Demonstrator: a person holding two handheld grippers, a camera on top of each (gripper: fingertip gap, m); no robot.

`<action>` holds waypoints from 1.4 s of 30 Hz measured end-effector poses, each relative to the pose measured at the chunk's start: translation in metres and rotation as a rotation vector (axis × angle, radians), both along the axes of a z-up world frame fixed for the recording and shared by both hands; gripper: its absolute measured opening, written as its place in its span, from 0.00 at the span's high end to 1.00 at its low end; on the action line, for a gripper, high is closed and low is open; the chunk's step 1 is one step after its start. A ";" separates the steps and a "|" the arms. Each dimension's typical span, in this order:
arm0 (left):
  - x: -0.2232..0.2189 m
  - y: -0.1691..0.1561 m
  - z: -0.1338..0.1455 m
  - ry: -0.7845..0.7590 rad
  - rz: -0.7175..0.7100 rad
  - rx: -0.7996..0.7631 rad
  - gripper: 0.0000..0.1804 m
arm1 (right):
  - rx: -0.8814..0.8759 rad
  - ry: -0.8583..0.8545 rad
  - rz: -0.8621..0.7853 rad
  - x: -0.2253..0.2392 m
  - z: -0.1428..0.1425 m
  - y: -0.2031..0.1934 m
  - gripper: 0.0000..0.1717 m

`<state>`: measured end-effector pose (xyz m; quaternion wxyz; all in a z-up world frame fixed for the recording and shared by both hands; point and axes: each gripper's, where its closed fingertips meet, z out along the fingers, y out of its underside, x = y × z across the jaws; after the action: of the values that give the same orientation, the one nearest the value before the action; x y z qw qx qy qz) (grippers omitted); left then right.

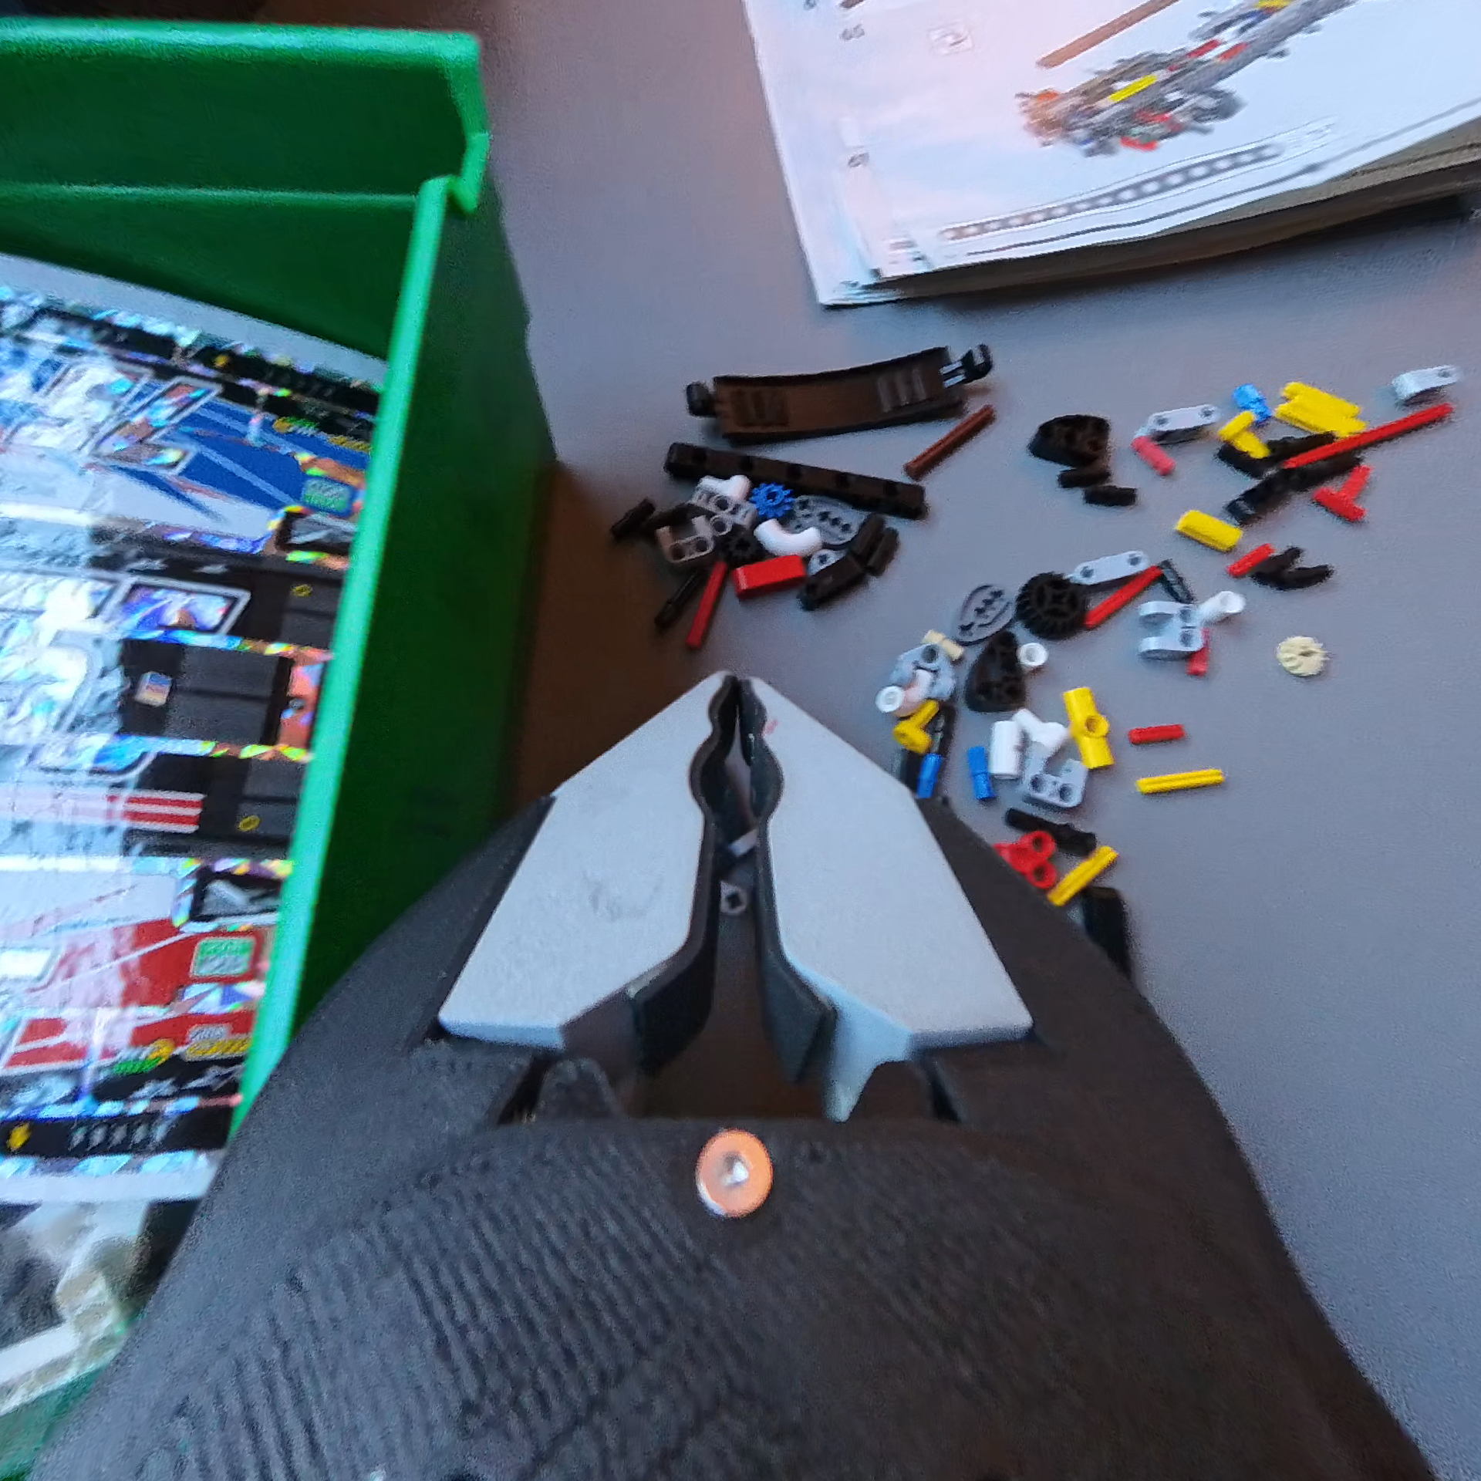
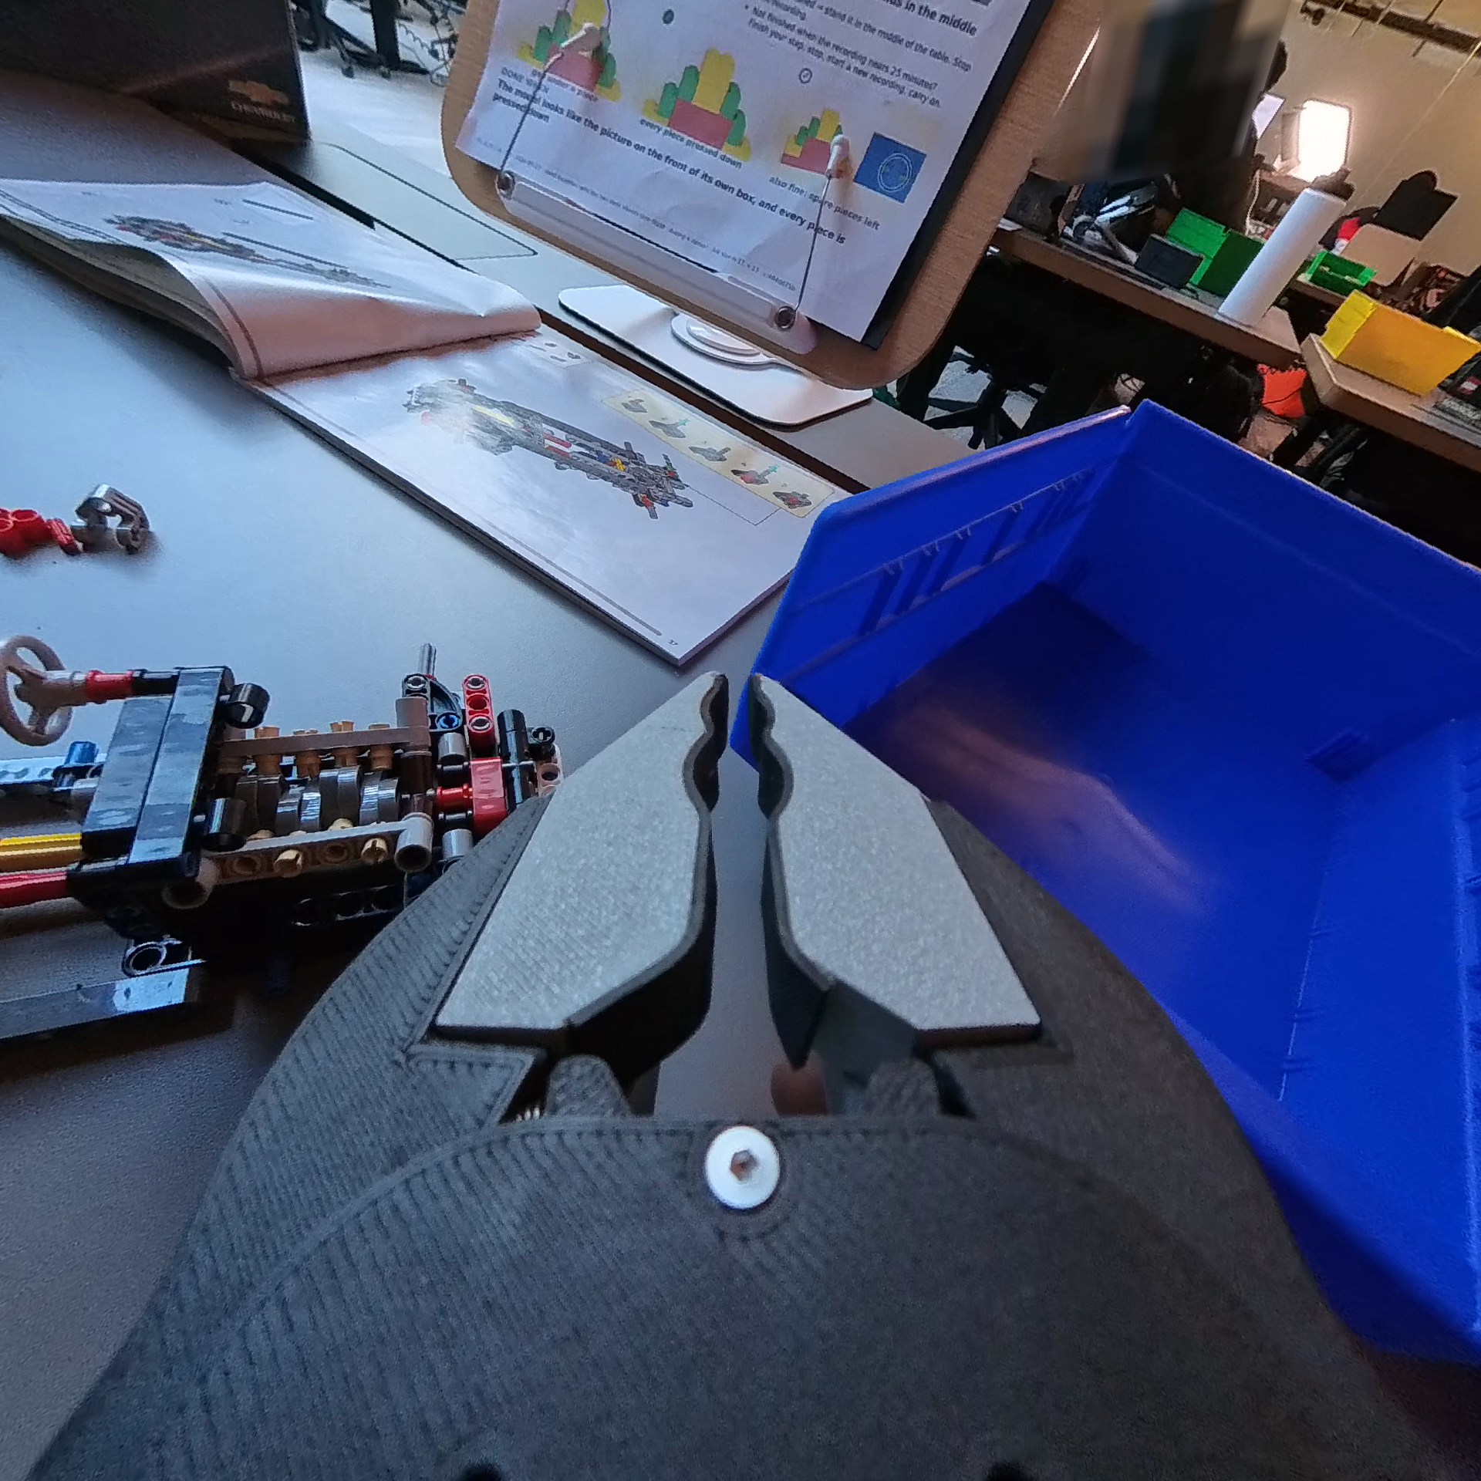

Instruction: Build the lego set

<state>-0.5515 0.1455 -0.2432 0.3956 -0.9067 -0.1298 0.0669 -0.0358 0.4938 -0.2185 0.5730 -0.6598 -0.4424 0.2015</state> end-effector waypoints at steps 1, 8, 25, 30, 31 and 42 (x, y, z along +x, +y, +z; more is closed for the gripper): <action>0.006 0.004 0.001 -0.022 -0.017 0.005 1.00 | -0.001 0.000 0.000 0.000 0.000 0.000 0.99; 0.027 0.022 0.019 0.054 -0.068 -0.013 1.00 | 0.007 0.007 0.005 0.000 0.002 -0.001 0.99; -0.020 0.013 -0.030 0.301 -0.207 -0.592 0.87 | -0.043 0.127 0.038 0.006 0.013 -0.004 1.00; -0.020 0.013 -0.039 0.330 -0.287 -0.680 0.96 | -0.074 0.168 0.041 0.009 0.016 -0.002 1.00; -0.020 0.013 -0.039 0.319 -0.295 -0.681 0.96 | -0.079 0.173 0.043 0.009 0.016 -0.002 1.00; 0.042 0.020 -0.009 0.132 -0.276 -0.452 0.97 | -0.089 0.188 0.052 0.009 0.017 -0.002 1.00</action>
<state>-0.5092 0.1656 -0.2527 0.1962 -0.9748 0.0392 0.0984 -0.0266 0.4915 -0.2011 0.5765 -0.6512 -0.3943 0.2968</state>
